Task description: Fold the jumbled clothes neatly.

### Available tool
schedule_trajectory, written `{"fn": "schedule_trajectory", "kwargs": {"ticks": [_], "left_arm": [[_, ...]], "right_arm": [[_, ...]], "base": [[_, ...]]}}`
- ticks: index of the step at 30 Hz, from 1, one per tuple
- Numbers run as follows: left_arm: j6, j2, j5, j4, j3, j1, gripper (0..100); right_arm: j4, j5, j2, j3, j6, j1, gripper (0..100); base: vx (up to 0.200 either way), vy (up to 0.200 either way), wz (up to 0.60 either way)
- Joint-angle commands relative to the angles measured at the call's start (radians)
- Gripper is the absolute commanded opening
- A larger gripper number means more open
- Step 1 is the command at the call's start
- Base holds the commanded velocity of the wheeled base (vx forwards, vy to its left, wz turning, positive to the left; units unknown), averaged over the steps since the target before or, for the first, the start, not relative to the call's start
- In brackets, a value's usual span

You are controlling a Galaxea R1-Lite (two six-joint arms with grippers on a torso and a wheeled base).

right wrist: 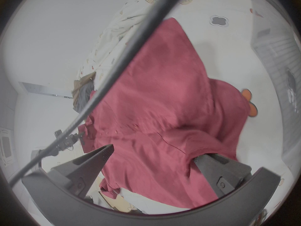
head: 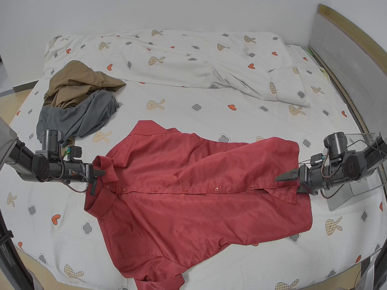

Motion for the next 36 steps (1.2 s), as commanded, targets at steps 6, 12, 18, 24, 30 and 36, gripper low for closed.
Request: {"fn": "schedule_trajectory", "kwargs": {"ticks": [6, 12, 18, 24, 30, 36], "left_arm": [[0.000, -0.062, 0.001, -0.001, 0.019, -0.014, 0], [0.002, -0.059, 0.001, -0.003, 0.019, -0.014, 0], [0.003, -0.023, 0.077, -0.061, 0.022, -0.010, 0], [-0.015, 0.004, 0.046, -0.124, 0.045, -0.012, 0], [-0.070, -0.011, 0.100, -0.078, 0.010, -0.015, 0], [-0.086, -0.028, 0.107, -0.018, -0.010, -0.038, 0]], "right_arm": [[0.035, 0.000, 0.010, -0.202, 0.116, 0.029, 100], [0.079, -0.004, 0.046, -0.255, 0.122, 0.018, 100], [0.076, -0.003, 0.004, -0.163, 0.112, 0.033, 100], [0.070, 0.004, -0.125, -0.028, 0.109, 0.067, 100], [0.070, 0.007, -0.235, 0.074, 0.109, 0.056, 100], [0.070, 0.007, -0.315, 0.131, 0.109, 0.041, 100]], "base": [[0.000, 0.000, 0.00], [0.000, 0.000, 0.00], [0.000, 0.000, 0.00], [0.000, 0.000, 0.00], [0.000, 0.000, 0.00], [0.000, 0.000, 0.00]]}}
